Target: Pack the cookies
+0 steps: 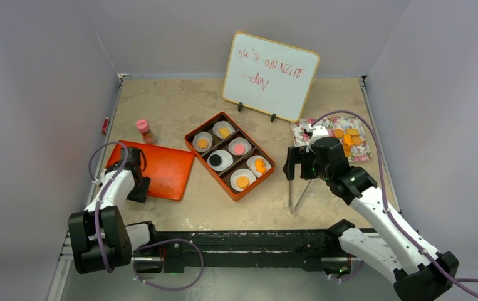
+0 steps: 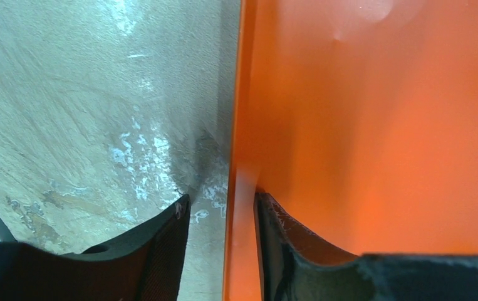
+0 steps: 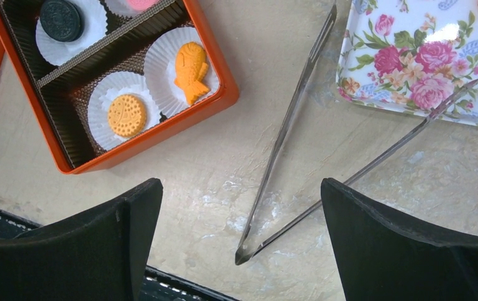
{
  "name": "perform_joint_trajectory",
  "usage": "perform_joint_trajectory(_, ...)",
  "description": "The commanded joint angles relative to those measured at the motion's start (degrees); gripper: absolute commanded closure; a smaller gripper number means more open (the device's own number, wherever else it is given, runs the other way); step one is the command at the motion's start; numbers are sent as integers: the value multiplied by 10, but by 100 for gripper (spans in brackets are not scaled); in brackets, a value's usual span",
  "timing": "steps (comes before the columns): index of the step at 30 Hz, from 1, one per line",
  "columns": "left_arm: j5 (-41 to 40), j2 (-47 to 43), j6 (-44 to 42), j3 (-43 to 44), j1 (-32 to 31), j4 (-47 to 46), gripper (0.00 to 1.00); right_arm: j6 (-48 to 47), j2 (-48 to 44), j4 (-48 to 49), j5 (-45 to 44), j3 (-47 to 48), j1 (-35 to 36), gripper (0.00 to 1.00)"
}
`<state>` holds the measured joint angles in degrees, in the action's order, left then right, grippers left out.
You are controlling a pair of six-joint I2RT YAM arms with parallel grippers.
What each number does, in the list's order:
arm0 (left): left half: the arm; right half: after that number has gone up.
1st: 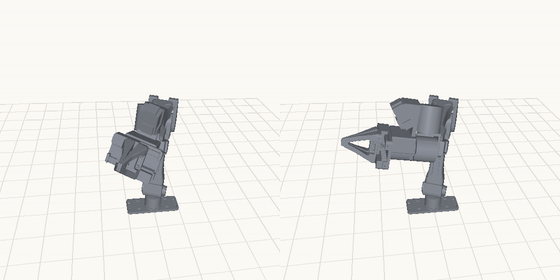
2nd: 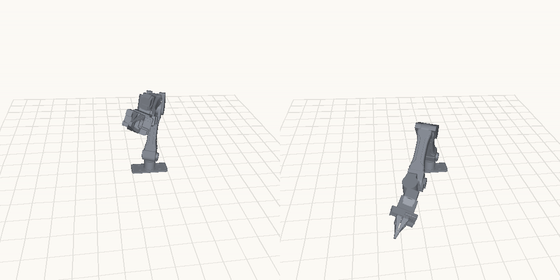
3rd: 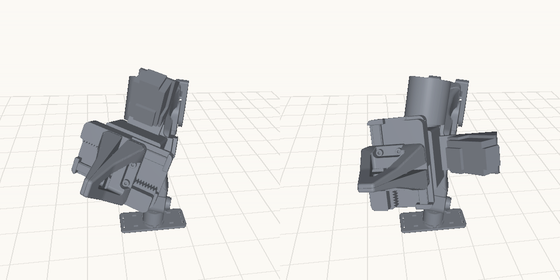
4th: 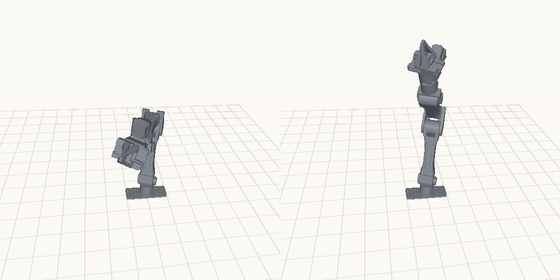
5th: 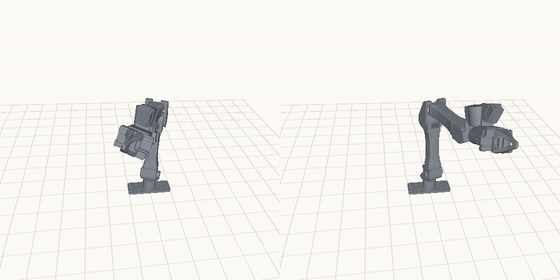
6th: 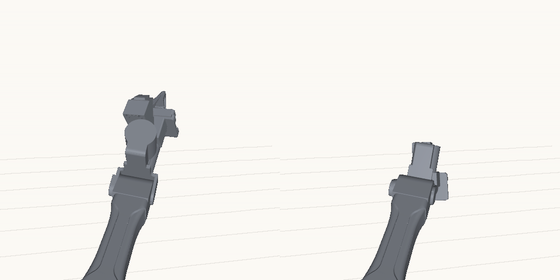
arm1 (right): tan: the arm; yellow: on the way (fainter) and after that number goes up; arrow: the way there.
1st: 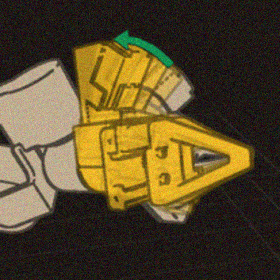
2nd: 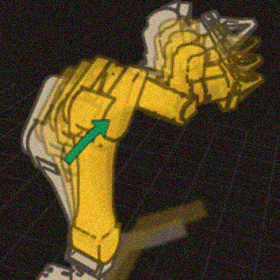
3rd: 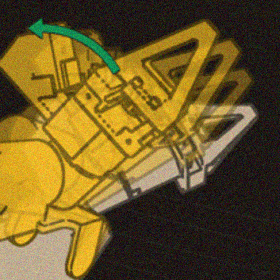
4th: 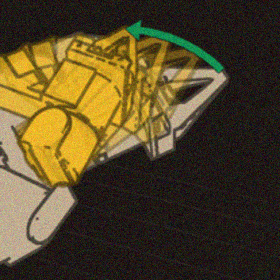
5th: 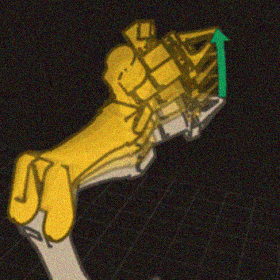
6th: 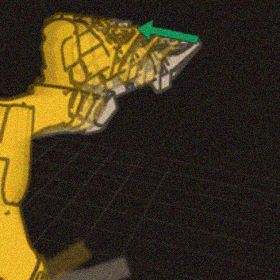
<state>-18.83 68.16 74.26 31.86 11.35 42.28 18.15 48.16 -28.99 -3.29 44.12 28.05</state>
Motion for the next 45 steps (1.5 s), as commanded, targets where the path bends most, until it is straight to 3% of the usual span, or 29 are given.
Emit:
perform_joint_trajectory(1,29,12,17,-46,11,-66,64,-31,5,31,17,24,-2,1)
perform_joint_trajectory(10,51,-60,22,-48,13,-24,100,-62,17,51,90,28,-1,2)
perform_joint_trajectory(18,44,-115,19,-14,12,69,100,-82,25,86,154,27,14,5)
perform_joint_trajectory(26,33,-149,-10,54,12,152,100,-139,66,148,121,27,144,5)
perform_joint_trajectory(31,32,-187,-7,76,12,183,100,-178,108,190,126,39,183,5)
perform_joint_trajectory(45,50,-226,-69,149,6,254,100,-461,228,423,143,33,348,9)
